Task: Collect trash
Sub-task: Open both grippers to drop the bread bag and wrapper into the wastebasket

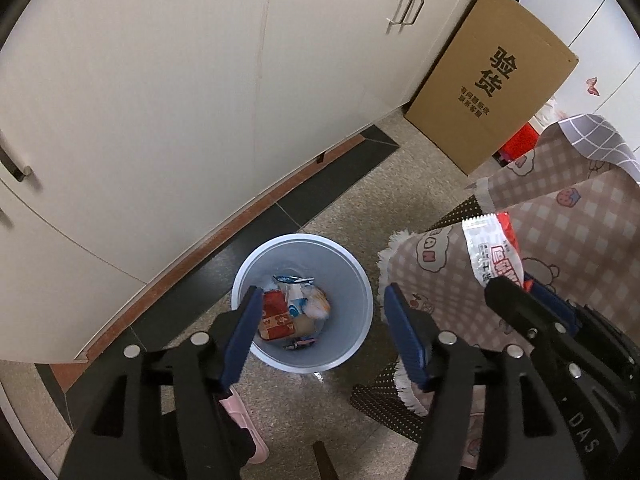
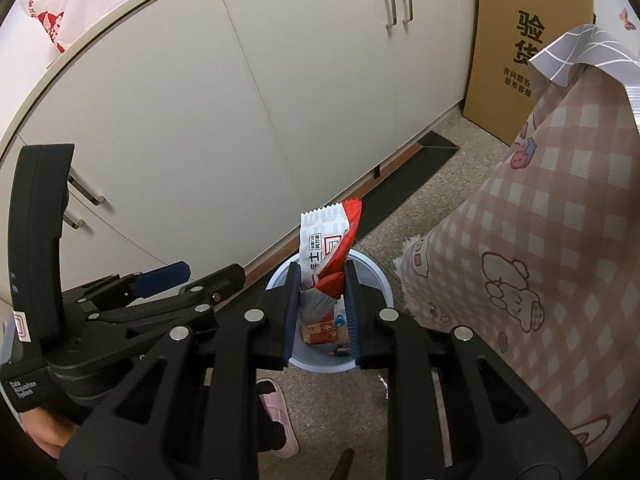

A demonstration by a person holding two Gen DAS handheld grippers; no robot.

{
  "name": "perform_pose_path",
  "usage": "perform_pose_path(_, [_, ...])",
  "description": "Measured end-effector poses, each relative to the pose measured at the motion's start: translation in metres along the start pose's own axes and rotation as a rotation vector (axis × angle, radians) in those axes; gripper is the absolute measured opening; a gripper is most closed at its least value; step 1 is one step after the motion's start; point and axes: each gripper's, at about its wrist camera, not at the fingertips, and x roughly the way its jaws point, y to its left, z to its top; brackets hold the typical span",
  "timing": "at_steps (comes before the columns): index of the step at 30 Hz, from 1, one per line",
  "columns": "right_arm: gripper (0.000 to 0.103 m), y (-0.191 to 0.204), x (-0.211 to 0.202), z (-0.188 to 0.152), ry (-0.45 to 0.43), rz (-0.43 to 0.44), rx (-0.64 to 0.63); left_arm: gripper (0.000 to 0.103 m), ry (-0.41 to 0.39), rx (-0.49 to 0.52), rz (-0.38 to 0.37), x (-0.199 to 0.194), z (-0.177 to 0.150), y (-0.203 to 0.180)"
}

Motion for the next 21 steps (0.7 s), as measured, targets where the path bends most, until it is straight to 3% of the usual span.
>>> perform_pose_path(9, [0.021, 0.001, 0.000, 0.002, -0.009, 0.016, 0.018, 0.064, 0.004, -0.021, 0.045, -0.005, -0.001, 0.009])
perform_pose_path(16, [0.025, 0.003, -0.003, 0.007, -0.040, 0.054, 0.039, 0.071, -0.028, -0.044, 0.073, -0.019, -0.001, 0.019])
perform_pose_path(19, [0.061, 0.001, -0.005, 0.010, -0.063, 0.078, 0.069, 0.072, -0.039, -0.061, 0.085, -0.026, 0.000, 0.024])
perform_pose_path(21, [0.061, 0.003, -0.009, 0.011, -0.086, 0.066, 0.070, 0.073, -0.043, -0.068, 0.090, -0.031, 0.001, 0.027])
